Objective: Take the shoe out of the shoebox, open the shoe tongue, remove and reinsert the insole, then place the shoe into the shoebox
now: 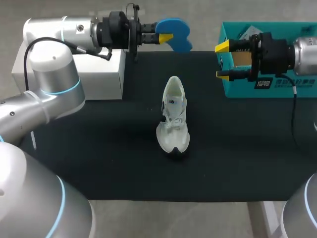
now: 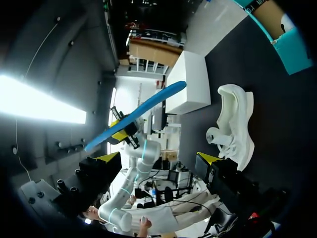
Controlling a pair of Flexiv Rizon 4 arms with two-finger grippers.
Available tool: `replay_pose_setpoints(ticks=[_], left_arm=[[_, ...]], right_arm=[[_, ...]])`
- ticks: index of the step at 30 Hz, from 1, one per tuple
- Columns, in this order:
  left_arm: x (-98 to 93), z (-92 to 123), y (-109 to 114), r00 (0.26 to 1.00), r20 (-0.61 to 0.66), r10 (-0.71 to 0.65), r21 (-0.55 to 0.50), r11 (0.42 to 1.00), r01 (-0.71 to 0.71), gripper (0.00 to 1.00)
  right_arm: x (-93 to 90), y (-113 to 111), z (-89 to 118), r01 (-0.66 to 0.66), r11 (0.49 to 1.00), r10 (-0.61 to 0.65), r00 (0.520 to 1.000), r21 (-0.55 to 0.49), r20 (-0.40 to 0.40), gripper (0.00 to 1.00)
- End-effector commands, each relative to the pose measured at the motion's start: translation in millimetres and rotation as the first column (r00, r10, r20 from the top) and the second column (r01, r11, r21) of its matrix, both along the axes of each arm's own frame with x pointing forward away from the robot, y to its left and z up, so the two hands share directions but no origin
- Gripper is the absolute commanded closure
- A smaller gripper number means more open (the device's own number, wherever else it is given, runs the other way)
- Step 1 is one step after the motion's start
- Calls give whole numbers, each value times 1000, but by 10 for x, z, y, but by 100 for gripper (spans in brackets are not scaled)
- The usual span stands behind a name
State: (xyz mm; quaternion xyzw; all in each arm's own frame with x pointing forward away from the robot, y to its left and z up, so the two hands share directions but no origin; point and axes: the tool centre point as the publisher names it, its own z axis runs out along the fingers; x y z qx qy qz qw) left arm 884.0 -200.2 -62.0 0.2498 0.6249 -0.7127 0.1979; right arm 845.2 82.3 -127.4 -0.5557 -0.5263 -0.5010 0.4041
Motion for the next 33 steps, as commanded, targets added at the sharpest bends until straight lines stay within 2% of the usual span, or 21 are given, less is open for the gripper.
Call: replay_pose_setpoints(ticks=[1, 9, 16, 18, 21, 30, 33], left_arm=[[45, -1, 2, 829, 558, -28, 36, 999, 9, 100], [45, -1, 2, 829, 558, -28, 36, 999, 9, 100], [45, -1, 2, 829, 558, -28, 36, 999, 9, 100], [49, -18, -9, 791, 612, 23, -32, 999, -5, 100], [56, -51, -16, 765, 641, 55, -46, 998, -33, 100], [56, -127, -47, 670, 742, 15, 0, 1000, -23, 100], [50, -193, -75, 679, 734, 16, 2, 1000, -26, 100]], right_arm=[[4, 33, -22, -2, 1000, 2, 1000, 1, -2, 0], [-7, 60, -44, -9, 1000, 9, 1000, 12, -13, 0], [-20, 86, 44, -7, 999, 7, 1000, 41, 5, 0], [-25, 91, 49, -7, 999, 6, 1000, 41, 5, 0], [-38, 96, 50, -8, 999, 8, 1000, 39, 1, 0], [-26, 133, 91, -16, 999, 15, 1000, 38, 4, 0], [3, 152, 140, -8, 1000, 7, 1000, 25, 24, 0]])
